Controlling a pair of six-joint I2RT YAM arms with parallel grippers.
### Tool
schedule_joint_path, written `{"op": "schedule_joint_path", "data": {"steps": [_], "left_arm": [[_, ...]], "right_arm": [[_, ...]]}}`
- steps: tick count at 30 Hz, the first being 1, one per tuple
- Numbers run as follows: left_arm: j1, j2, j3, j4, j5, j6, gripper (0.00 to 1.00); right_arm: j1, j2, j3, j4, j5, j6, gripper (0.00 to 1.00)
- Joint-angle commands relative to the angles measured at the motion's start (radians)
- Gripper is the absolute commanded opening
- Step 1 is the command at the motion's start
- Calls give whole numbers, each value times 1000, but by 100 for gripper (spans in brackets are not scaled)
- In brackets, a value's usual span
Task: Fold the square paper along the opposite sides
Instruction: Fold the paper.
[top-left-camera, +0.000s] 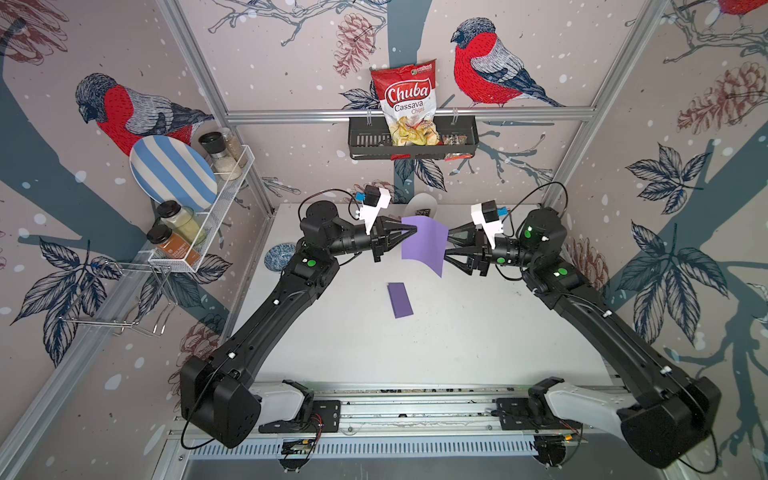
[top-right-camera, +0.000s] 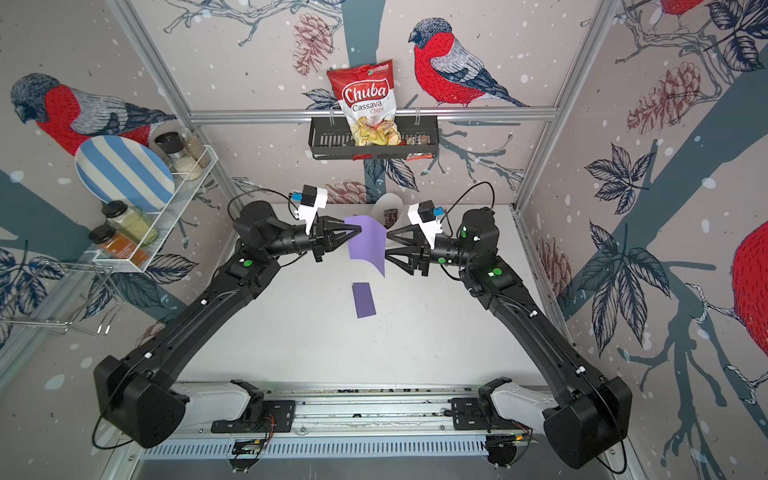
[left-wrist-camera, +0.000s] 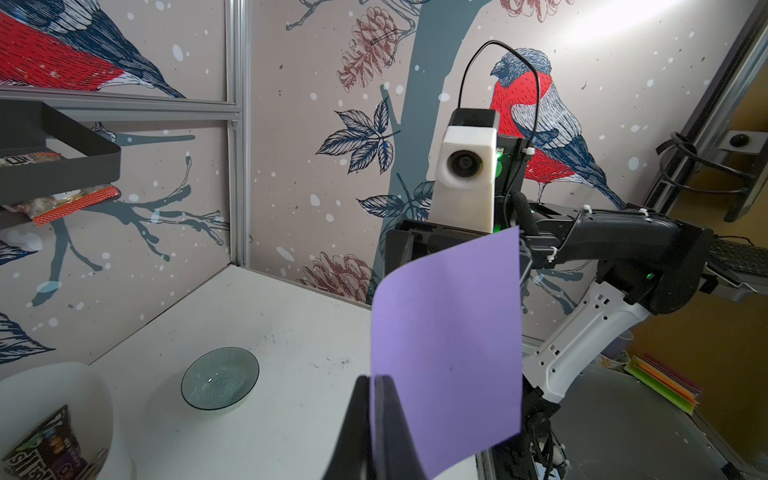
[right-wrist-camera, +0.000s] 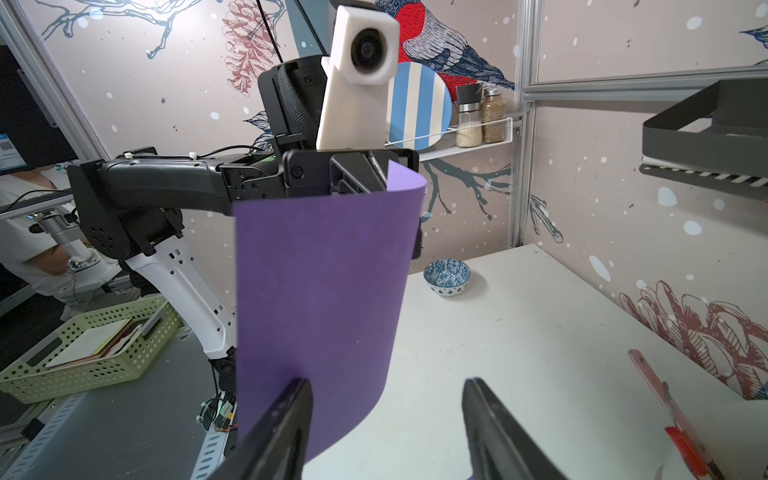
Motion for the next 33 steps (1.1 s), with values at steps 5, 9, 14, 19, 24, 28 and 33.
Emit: {"op": "schedule_joint_path", "data": {"steps": [5, 9, 14, 19, 24, 28, 33], "left_arm": [[3, 2, 4, -4, -16, 24, 0], [3, 1, 3, -8, -22, 29, 0], [3, 1, 2, -13, -28, 34, 0], [3, 0, 2, -13, -29, 36, 0], [3, -2, 1, -13, -29, 34, 0], [2, -4, 0, -10, -25, 31, 0], [3, -7, -1, 12, 4, 13, 0]], "right_arm": [[31, 19, 27, 2, -2, -21, 62], [47, 37, 39, 1, 2, -22, 63], [66, 57, 52, 1, 14, -26, 63], [84, 73, 66, 2, 20, -29, 63], [99, 104, 77, 3, 26, -33, 63], [108, 118, 83, 4, 32, -34, 64], [118, 141, 94, 6, 34, -38, 64]]}}
